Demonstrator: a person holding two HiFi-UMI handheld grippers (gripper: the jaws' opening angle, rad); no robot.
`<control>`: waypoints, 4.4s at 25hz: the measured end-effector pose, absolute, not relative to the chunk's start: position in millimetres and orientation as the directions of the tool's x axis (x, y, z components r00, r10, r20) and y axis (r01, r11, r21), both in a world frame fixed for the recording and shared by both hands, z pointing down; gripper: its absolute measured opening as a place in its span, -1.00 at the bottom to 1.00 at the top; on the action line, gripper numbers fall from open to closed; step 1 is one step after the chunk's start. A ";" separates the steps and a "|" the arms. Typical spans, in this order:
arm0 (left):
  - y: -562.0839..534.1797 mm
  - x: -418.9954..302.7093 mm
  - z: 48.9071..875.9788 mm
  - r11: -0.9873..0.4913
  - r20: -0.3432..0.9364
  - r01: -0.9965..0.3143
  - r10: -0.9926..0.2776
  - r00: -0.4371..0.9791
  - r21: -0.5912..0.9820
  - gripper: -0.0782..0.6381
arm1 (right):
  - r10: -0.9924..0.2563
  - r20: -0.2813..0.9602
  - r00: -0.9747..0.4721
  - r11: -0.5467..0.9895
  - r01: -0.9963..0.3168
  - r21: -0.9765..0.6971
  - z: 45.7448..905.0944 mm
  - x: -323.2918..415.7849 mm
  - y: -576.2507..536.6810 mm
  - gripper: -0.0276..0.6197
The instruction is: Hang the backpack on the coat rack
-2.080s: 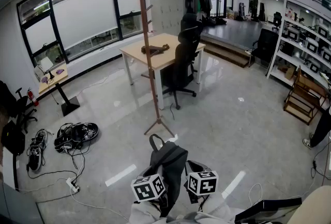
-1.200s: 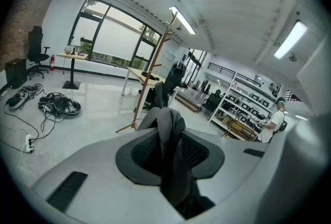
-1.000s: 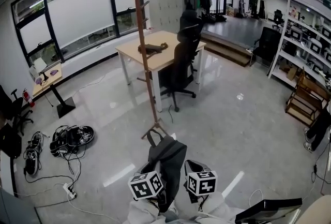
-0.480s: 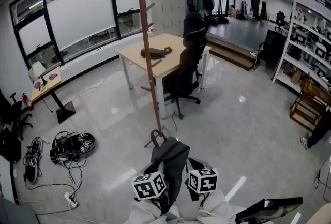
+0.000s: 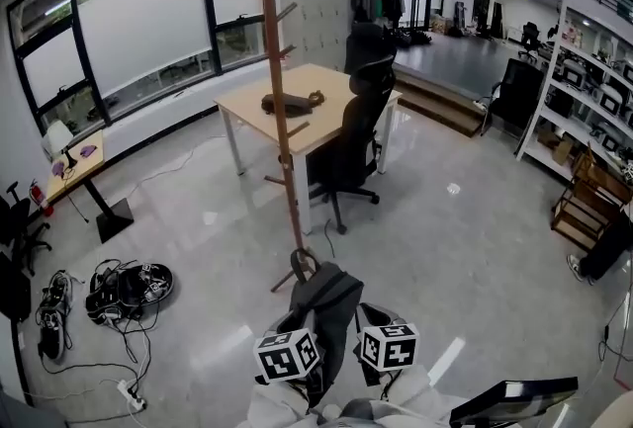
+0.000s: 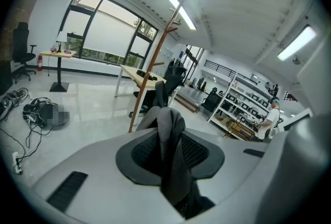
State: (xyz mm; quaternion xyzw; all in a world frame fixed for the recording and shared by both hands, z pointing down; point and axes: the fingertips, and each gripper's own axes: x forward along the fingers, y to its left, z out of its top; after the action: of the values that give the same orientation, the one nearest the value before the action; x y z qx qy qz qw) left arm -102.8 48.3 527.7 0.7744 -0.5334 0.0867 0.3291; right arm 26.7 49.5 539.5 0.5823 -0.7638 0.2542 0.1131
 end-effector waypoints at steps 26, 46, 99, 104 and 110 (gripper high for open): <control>-47.4 -72.3 540.1 -0.237 0.503 -0.874 -0.741 0.445 0.424 -0.52 | -0.843 0.465 -0.270 0.145 -0.947 -0.286 548.3 62.2 -46.6 -0.88; -153.4 -31.5 520.4 -0.214 0.488 -0.882 -0.766 0.418 0.419 -0.52 | -0.832 0.441 -0.336 0.220 -0.930 -0.293 529.0 95.3 -170.1 -0.88; -302.0 -20.4 449.3 -0.340 0.261 -0.852 -0.848 0.461 0.399 -0.52 | -0.814 0.398 -0.423 0.300 -0.893 -0.337 498.4 85.8 -288.0 -0.88; -318.9 -30.9 441.0 -0.309 0.247 -0.854 -0.866 0.435 0.419 -0.52 | -0.817 0.390 -0.424 0.297 -0.891 -0.344 493.8 84.7 -288.3 -0.88; -330.8 -39.7 438.2 -0.290 0.233 -0.847 -0.876 0.422 0.445 -0.52 | -0.816 0.402 -0.414 0.284 -0.894 -0.346 500.4 85.4 -288.0 -0.88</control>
State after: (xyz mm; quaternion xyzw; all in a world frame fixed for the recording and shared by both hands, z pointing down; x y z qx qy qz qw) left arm -39.7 -330.8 438.2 0.8026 -0.5367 -0.0279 0.2588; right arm 85.4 -288.0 500.4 0.5361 -0.7978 0.2661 0.0733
